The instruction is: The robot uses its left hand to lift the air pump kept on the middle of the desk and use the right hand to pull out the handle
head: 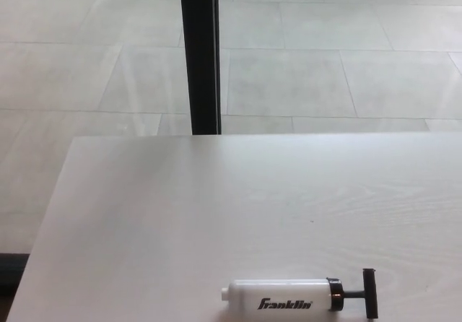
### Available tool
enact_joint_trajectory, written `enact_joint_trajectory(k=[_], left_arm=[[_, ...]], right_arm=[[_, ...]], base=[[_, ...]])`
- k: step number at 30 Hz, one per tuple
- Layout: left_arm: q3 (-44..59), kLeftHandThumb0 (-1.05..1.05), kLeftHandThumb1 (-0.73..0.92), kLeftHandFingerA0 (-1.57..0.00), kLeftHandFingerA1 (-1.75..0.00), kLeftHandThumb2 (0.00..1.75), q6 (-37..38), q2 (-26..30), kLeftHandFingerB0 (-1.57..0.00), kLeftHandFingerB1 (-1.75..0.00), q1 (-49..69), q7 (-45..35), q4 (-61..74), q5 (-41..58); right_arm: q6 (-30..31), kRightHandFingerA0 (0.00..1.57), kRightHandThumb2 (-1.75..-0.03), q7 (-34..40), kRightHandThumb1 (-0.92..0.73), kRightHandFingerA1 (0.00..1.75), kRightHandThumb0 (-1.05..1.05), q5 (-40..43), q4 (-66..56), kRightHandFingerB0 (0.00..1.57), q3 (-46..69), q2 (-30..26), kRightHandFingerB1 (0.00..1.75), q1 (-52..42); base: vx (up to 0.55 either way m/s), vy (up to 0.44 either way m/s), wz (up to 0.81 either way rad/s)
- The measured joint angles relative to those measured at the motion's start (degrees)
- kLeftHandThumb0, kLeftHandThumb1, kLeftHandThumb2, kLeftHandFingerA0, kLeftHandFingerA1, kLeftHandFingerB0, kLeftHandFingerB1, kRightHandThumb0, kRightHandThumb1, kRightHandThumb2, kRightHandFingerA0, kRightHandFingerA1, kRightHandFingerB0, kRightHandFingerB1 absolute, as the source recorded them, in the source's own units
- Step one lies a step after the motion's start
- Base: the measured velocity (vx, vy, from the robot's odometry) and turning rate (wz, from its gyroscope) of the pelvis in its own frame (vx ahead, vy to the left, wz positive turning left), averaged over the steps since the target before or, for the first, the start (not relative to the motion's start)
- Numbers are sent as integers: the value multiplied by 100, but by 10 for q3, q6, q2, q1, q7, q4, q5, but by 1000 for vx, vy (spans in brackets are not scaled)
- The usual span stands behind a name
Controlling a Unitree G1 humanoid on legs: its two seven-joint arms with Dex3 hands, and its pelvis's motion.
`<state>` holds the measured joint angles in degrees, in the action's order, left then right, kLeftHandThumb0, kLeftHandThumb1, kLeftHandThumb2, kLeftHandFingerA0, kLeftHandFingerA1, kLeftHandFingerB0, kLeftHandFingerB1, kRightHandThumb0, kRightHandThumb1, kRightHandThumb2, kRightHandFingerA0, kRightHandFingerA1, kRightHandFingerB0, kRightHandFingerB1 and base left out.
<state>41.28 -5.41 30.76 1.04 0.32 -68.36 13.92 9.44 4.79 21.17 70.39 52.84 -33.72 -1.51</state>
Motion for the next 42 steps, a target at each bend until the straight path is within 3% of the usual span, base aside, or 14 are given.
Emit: enact_joint_trajectory(k=[4, 7, 8, 9, 10, 15, 16, 18, 20, 21, 31, 32, 33, 42], left_arm=[[4, -50, 74, -78, -76, 62, -11, 25, -56, -58, -16, 15, 8, 8], [7, -53, 72, -71, -77, 65, -15, 54, -45, -55, -46, 27, 12, 12], [12, -58, 72, -64, -80, 61, -15, 61, -46, -55, -58, 30, 20, 16], [15, -50, 71, -60, -88, 61, -17, 69, -42, -54, -71, 34, 25, 20], [17, -50, 56, -52, -76, 91, -19, 76, -32, -58, -88, 39, 28, 22], [12, -57, 67, -71, -70, 60, -20, 99, -62, -57, -197, 61, 47, 30], [5, -58, 66, -75, -68, 60, -20, 99, -64, -55, -216, 64, 54, 29], [-23, -55, 68, -74, -65, 60, -20, 97, -69, -55, -256, 75, 78, 24], [-54, -49, 67, -72, -60, 60, -21, 88, -62, -50, -284, 85, 122, 18], [-69, -49, 66, -73, -63, 60, -21, 79, -64, -52, -294, 87, 147, 16], [-193, -49, 67, -70, -59, 60, -25, -14, -63, -51, -307, 94, 330, -5], [-213, -42, 52, -66, -73, 94, -25, -24, -51, -62, -306, 93, 348, -9], [-227, -45, 65, -70, -61, 59, -26, -32, -61, -51, -306, 93, 359, -13], [-406, -59, 66, -57, -67, 60, -27, -100, -55, -54, -293, 85, 448, -71]], right_arm=[[15, 63, -62, 26, -76, 94, -56, 28, 7, 42, 46, -44, 53, 27], [18, 52, -64, 44, -83, 71, -65, 46, 3, 17, 66, -86, 42, 60], [19, 44, -107, 47, -60, 74, -55, 51, -1, 0, 67, -101, 49, 72], [20, 44, -64, 48, -80, 82, -69, 54, -4, 15, 67, -114, 47, 83], [19, 41, -63, 49, -78, 77, -69, 56, -7, 20, 66, -126, 45, 95], [9, 37, -64, 47, -79, 64, -72, 63, -37, 25, 50, -160, 35, 170], [6, 32, -100, 42, -62, 63, -72, 63, -44, 17, 40, -161, 46, 181], [-4, 38, -64, 28, -78, 63, -70, 60, -68, 27, 12, -160, 31, 203], [-13, 34, -98, 12, -62, 58, -74, 59, -107, 16, -15, -158, 44, 220], [-18, 37, -64, 6, -78, 53, -73, 58, -130, 21, -29, -154, 31, 226], [-40, 38, -64, -31, -80, 43, -57, 35, -309, 28, -166, -86, 32, 238], [-42, 40, -63, -35, -79, 44, -60, 31, -332, 27, -187, -75, 32, 238], [-43, 45, -63, -37, -78, 47, -67, 28, -346, 30, -201, -68, 32, 238], [-55, 49, -64, -64, -80, 57, -70, -18, -460, 35, -368, 9, 34, 238]], base=[[0, 0, 0], [0, 0, 0], [0, 0, 0], [0, 0, 0], [0, 0, 0], [0, 0, 0], [0, 0, 0], [0, 0, 0], [0, 0, 0], [0, 0, 0], [0, 0, 0], [0, 0, 0], [0, 0, 0], [0, 0, 0]])
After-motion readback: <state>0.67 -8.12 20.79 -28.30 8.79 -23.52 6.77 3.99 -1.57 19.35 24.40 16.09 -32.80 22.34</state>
